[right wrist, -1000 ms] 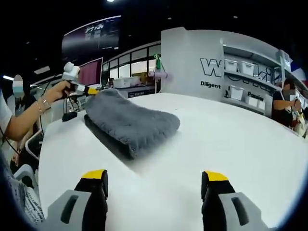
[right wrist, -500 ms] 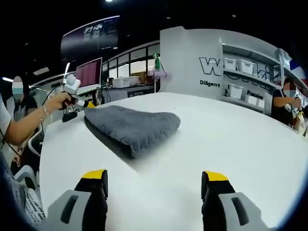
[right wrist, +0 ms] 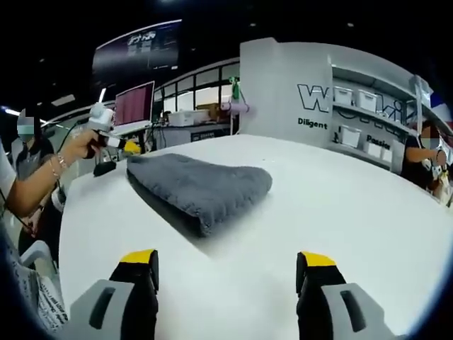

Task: Fold the towel on the table until its edges align and the towel forms a compact rectangular stack.

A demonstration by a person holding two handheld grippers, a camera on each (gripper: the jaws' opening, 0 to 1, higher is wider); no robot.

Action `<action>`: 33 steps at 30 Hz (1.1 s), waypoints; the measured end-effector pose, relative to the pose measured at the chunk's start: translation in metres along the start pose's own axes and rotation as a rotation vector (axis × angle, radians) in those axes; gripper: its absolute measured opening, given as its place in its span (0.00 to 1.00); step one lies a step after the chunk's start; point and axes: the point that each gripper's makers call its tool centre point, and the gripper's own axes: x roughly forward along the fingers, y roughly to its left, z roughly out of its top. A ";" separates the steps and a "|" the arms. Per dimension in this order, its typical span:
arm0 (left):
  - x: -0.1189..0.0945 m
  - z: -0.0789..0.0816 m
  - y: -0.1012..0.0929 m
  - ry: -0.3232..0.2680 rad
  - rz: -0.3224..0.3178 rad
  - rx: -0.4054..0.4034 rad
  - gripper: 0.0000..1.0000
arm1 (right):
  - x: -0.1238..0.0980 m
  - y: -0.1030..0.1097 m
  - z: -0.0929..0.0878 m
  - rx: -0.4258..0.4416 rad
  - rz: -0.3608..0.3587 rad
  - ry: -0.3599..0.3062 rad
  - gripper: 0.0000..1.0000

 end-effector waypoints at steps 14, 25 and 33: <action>0.013 -0.060 0.005 0.087 -0.052 -0.103 0.53 | 0.007 0.010 0.000 -0.030 0.011 0.037 0.83; 0.005 -0.038 0.000 -0.041 -0.056 -0.019 0.60 | 0.008 0.013 0.008 -0.045 0.006 0.049 0.83; -0.037 -0.004 -0.039 -0.169 -0.102 0.090 0.62 | 0.003 0.017 0.018 -0.047 -0.003 0.028 0.83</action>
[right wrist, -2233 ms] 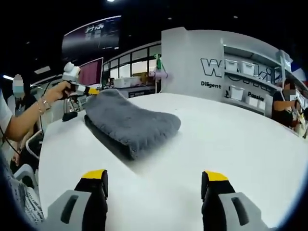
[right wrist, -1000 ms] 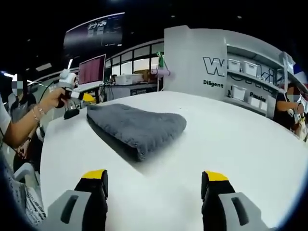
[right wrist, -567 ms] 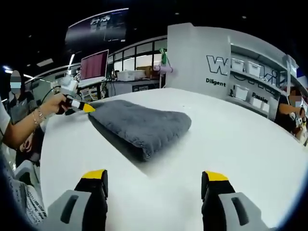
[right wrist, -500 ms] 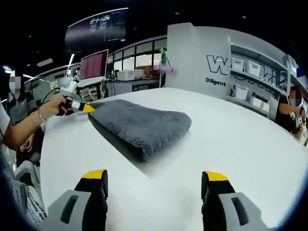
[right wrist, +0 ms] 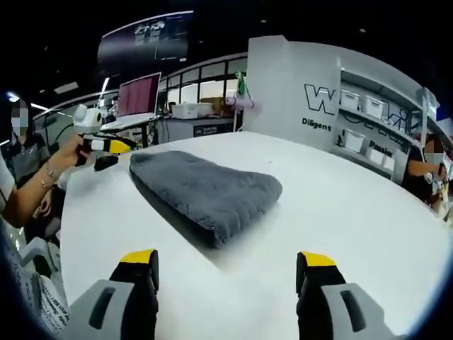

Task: Fold the towel on the table until its edges align and the towel forms a compact rectangular stack.

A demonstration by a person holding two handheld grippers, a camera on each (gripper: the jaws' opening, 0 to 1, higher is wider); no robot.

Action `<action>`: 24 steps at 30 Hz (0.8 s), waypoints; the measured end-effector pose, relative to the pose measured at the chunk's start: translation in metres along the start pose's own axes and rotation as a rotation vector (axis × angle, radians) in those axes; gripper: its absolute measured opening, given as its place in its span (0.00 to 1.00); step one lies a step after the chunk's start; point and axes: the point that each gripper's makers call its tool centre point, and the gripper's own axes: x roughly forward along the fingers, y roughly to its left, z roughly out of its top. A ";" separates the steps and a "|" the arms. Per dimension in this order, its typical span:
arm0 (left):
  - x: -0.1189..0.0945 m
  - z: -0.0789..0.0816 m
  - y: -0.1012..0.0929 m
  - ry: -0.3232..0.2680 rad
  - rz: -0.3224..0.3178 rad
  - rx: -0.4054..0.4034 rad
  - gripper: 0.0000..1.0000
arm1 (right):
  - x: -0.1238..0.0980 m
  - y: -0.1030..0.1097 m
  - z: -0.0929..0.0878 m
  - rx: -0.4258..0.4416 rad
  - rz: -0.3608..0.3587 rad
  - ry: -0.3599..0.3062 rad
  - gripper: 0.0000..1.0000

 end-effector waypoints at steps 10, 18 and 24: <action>-0.050 0.008 -0.047 -0.043 -0.013 0.016 0.84 | -0.022 0.017 0.007 -0.035 -0.027 -0.007 0.83; -0.068 -0.039 -0.071 0.090 -0.023 0.032 0.99 | -0.023 0.044 -0.002 0.018 0.001 -0.064 0.95; -0.070 -0.058 -0.091 0.047 -0.084 -0.124 0.99 | -0.029 0.067 -0.017 0.013 0.045 -0.065 0.99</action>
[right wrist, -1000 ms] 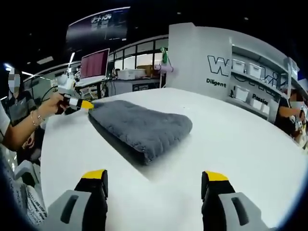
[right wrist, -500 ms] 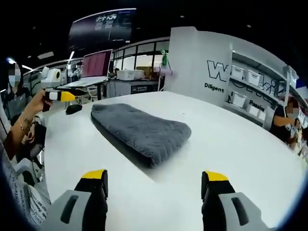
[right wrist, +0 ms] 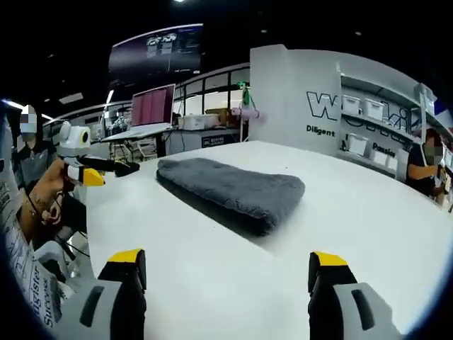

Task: Fold the towel on the table until its edges align and the towel forms a compact rectangular stack.

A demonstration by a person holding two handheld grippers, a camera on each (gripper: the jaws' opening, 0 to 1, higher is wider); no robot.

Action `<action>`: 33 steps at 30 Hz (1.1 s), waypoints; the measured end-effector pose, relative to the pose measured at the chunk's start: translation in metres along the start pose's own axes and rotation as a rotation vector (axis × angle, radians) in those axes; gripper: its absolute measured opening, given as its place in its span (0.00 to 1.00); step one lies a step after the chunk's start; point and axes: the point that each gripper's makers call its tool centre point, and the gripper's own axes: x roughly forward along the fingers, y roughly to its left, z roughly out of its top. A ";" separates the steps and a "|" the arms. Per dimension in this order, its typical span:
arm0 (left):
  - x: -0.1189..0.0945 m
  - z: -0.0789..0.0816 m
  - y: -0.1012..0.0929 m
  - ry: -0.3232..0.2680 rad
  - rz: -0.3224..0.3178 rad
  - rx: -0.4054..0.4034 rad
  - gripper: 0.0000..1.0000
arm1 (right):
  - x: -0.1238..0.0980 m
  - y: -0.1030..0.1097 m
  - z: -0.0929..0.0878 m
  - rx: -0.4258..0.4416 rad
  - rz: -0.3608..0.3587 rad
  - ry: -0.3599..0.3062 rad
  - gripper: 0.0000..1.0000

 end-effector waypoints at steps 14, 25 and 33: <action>-0.005 -0.014 -0.007 0.005 -0.020 -0.004 0.99 | -0.003 0.013 0.020 -0.039 0.018 -0.101 0.99; -0.006 -0.012 -0.011 -0.021 -0.048 -0.039 0.99 | 0.002 0.016 0.018 -0.008 0.040 -0.079 0.99; -0.008 -0.011 -0.013 -0.029 -0.066 -0.046 0.99 | 0.003 0.004 0.021 0.065 0.032 -0.069 0.95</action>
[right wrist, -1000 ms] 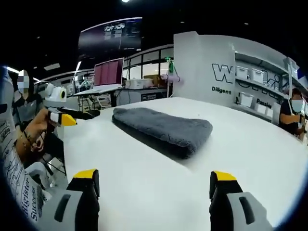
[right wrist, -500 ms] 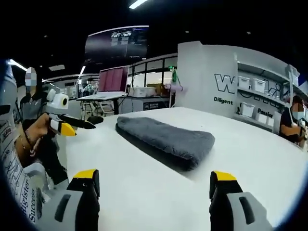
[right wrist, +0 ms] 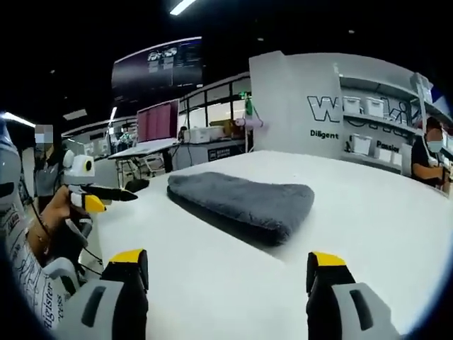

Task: Fold the towel on the table until its edges align and the towel forms a compact rectangular stack.

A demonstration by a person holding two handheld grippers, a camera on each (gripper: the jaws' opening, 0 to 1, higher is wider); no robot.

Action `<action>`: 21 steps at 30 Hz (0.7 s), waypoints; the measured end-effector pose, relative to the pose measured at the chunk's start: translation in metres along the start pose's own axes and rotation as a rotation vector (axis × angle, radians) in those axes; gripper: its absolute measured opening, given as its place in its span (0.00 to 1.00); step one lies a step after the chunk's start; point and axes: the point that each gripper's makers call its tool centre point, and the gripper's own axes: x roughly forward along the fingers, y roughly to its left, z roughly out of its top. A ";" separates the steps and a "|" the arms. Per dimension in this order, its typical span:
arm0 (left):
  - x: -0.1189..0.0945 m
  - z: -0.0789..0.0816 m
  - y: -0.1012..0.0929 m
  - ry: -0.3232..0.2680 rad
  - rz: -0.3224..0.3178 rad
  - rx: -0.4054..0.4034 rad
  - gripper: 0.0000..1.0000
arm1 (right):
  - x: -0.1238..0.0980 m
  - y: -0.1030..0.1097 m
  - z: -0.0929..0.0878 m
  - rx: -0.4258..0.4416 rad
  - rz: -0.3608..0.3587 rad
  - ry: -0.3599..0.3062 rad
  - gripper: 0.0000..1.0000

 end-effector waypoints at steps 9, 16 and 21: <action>-0.005 0.004 -0.004 -0.032 -0.045 -0.025 0.97 | 0.005 -0.025 0.015 0.011 -0.020 -0.020 0.84; -0.008 0.002 -0.007 -0.050 -0.045 -0.027 0.97 | 0.014 -0.053 0.043 -0.037 -0.056 -0.035 0.84; -0.008 -0.001 -0.006 -0.050 -0.035 -0.041 0.97 | 0.031 -0.075 0.060 -0.096 -0.079 -0.025 0.88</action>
